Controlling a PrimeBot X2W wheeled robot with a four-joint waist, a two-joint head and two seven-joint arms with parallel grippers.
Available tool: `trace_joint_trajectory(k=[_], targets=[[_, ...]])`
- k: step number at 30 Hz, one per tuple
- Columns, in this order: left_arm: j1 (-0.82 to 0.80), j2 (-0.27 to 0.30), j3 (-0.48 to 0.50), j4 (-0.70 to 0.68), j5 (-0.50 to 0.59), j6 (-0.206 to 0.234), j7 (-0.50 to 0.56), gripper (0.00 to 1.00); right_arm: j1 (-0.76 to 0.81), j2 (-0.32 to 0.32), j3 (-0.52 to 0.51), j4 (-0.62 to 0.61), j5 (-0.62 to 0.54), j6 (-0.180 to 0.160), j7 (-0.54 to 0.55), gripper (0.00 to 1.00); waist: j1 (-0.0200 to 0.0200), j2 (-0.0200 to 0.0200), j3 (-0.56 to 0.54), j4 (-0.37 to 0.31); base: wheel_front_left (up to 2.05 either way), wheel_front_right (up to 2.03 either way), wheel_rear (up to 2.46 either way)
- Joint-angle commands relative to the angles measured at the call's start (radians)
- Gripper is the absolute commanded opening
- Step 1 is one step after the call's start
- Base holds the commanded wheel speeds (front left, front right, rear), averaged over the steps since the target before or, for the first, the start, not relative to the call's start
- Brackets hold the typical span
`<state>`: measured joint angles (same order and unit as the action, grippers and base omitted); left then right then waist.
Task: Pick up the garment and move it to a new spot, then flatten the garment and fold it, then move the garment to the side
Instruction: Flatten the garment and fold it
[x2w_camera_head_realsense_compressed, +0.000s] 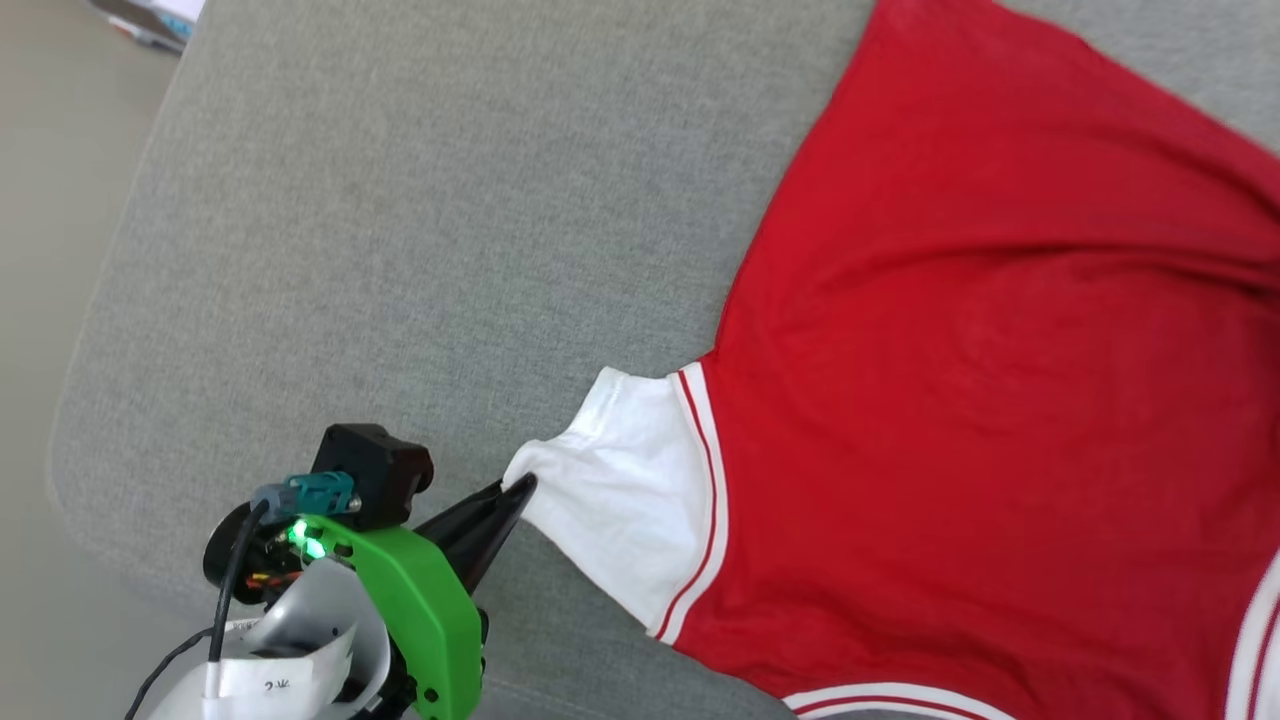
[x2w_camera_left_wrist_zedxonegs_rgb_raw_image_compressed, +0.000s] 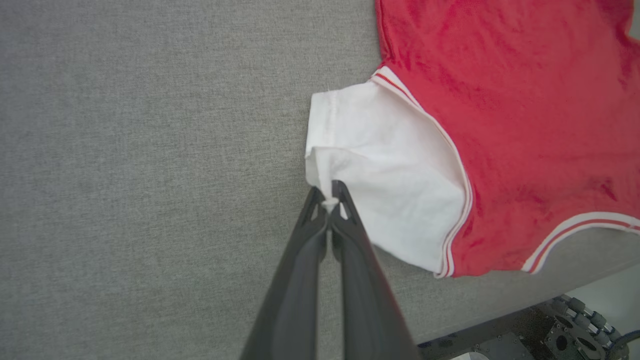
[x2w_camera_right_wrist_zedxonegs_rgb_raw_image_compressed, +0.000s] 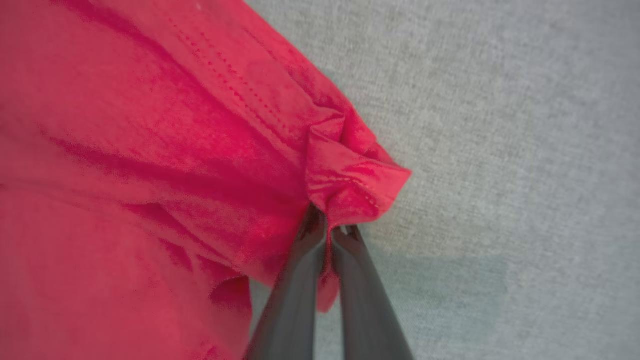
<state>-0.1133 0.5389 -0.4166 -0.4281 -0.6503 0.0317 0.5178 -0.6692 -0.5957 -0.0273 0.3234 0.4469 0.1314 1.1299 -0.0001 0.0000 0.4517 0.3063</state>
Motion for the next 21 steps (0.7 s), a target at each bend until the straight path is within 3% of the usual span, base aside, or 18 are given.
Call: trace_joint_trajectory(k=[1,12,21], targets=[[0.012,0.009,0.002,0.007,0.005,0.009,0.005,0.00,0.074,-0.002,-0.003,0.009,0.011,-0.001,0.003,0.00,0.0001,0.0000,-0.101,-0.077,0.00,0.00,0.00],[0.083,-0.009,0.021,0.065,-0.032,0.044,-0.025,0.00,0.389,0.041,-0.109,-0.139,0.091,-0.001,-0.016,0.00,0.0001,0.0000,-0.250,-0.170,0.00,0.00,0.00],[0.063,-0.070,-0.004,0.147,-0.023,0.055,-0.069,0.00,0.676,0.155,-0.244,-0.302,0.109,-0.001,-0.029,0.00,0.0001,0.0000,-0.302,-0.189,0.00,0.00,0.00]])
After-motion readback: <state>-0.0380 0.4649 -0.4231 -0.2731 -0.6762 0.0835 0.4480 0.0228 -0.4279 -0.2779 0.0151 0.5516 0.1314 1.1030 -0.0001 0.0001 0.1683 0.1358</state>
